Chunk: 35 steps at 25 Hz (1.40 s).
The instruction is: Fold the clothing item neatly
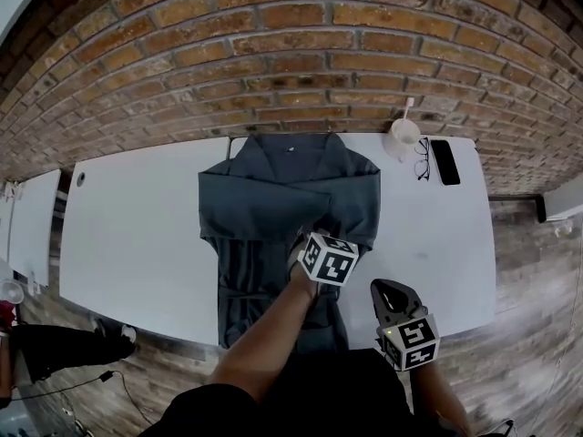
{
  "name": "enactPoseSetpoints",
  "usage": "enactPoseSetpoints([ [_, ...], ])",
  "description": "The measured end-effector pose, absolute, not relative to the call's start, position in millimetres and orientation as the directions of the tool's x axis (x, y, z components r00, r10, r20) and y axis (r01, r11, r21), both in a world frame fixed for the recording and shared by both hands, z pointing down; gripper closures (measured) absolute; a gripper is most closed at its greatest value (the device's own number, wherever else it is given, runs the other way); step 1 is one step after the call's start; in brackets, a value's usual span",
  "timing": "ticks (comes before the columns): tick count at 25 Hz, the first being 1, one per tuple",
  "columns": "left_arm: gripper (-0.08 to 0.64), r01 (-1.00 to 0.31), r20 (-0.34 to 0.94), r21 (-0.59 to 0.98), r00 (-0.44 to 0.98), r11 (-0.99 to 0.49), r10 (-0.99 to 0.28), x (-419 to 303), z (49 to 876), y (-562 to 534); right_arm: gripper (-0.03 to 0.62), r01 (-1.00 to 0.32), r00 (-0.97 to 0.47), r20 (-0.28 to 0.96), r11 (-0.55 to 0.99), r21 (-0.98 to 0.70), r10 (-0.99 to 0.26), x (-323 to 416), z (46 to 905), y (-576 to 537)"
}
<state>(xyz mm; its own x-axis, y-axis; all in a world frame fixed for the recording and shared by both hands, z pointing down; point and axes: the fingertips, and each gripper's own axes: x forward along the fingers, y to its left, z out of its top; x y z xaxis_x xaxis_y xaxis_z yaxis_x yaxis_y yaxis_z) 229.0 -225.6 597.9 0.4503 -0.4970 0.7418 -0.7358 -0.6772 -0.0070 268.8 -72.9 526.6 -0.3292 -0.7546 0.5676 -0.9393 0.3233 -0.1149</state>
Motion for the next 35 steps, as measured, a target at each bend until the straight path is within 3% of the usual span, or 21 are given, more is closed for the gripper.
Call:
enactPoseSetpoints([
  [4, 0.448, -0.746, 0.697, -0.041, 0.455, -0.664, -0.554, 220, 575, -223, 0.591, -0.933, -0.347, 0.557, 0.338, -0.124, -0.754, 267, 526, -75],
  [8, 0.455, -0.808, 0.717, -0.096, 0.349, -0.581, -0.603, 180, 584, -238, 0.591, -0.925, -0.366, 0.553, 0.356, -0.130, -0.749, 265, 529, -76],
  [11, 0.557, -0.829, 0.771, -0.115, 0.273, -0.548, -0.576, 159, 605, -239, 0.591, -0.922, -0.373, 0.550, 0.364, -0.130, -0.748, 266, 529, -74],
  [15, 0.560, -0.780, 0.847, -0.089, 0.269, -0.619, -0.459, 170, 629, -221, 0.591, -0.921, -0.380, 0.561, 0.355, -0.158, -0.736, 271, 534, -69],
  [21, 0.561, -0.661, 0.830, -0.269, 0.211, -0.701, -0.517, 186, 627, -219, 0.591, -0.926, -0.371, 0.579, 0.333, -0.176, -0.726, 281, 545, -65],
  [29, 0.560, -0.773, 0.744, -0.247, 0.235, -0.584, -0.626, 148, 591, -236, 0.591, -0.912, -0.407, 0.542, 0.361, -0.195, -0.735, 265, 542, -83],
  [35, 0.560, -0.838, 0.767, -0.133, 0.251, -0.529, -0.591, 96, 582, -250, 0.591, -0.909, -0.413, 0.505, 0.380, -0.174, -0.758, 256, 532, -115],
])
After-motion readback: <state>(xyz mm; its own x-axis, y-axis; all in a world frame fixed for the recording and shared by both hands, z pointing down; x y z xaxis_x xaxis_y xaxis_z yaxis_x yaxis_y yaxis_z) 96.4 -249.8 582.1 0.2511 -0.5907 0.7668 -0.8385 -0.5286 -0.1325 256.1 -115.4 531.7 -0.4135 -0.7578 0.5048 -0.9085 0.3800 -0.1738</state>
